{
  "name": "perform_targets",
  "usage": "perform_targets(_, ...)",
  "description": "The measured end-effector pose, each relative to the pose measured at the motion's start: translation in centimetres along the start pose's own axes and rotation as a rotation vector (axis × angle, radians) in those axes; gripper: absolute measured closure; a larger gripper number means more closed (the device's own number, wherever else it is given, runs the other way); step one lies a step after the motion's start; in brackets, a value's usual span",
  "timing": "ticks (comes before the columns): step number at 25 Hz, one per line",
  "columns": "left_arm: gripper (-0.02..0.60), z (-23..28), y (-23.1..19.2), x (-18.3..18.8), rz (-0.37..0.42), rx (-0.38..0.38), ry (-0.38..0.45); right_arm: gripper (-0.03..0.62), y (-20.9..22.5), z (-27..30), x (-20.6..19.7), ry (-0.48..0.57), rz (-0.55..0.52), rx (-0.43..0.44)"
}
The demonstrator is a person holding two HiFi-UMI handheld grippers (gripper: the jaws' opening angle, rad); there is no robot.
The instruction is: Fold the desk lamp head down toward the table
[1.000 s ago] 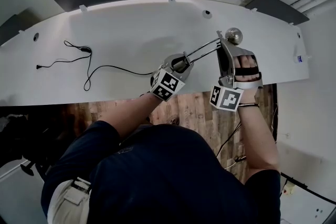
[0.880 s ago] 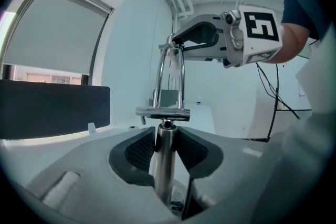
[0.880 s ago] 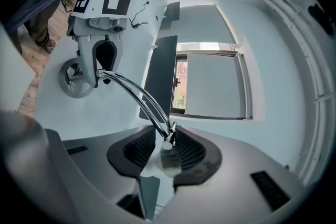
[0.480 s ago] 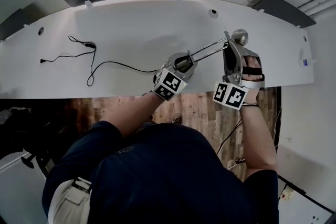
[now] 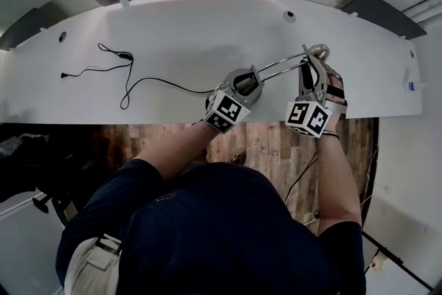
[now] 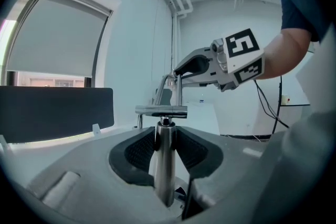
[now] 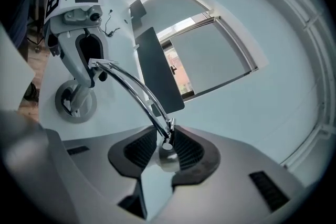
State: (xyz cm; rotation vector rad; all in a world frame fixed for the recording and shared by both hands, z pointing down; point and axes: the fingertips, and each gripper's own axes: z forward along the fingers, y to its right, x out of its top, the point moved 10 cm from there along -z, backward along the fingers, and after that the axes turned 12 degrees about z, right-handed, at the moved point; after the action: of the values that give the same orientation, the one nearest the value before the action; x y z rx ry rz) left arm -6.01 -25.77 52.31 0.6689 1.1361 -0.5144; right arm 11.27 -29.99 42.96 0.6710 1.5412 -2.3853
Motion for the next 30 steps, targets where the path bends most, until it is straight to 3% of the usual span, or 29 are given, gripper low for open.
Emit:
perform_targets(3, 0.459, -0.2, 0.0, 0.5, 0.001, 0.006, -0.013, 0.491, -0.5, 0.8, -1.2, 0.015, 0.054, 0.014)
perform_targets(12, 0.459, -0.1, -0.1, 0.5, -0.011, 0.013, -0.011, 0.51, -4.6, 3.8, -4.6, -0.047, 0.222, 0.159)
perform_targets(24, 0.459, -0.2, -0.2, 0.7, -0.039, 0.023, -0.037, 0.51, -7.8, 5.9, -5.8, -0.065, 0.488, 0.315)
perform_targets(30, 0.459, 0.2, 0.0, -0.2, -0.031, 0.02, -0.005, 0.513, -9.3, 5.8, -5.2, -0.099, 0.587, 0.342)
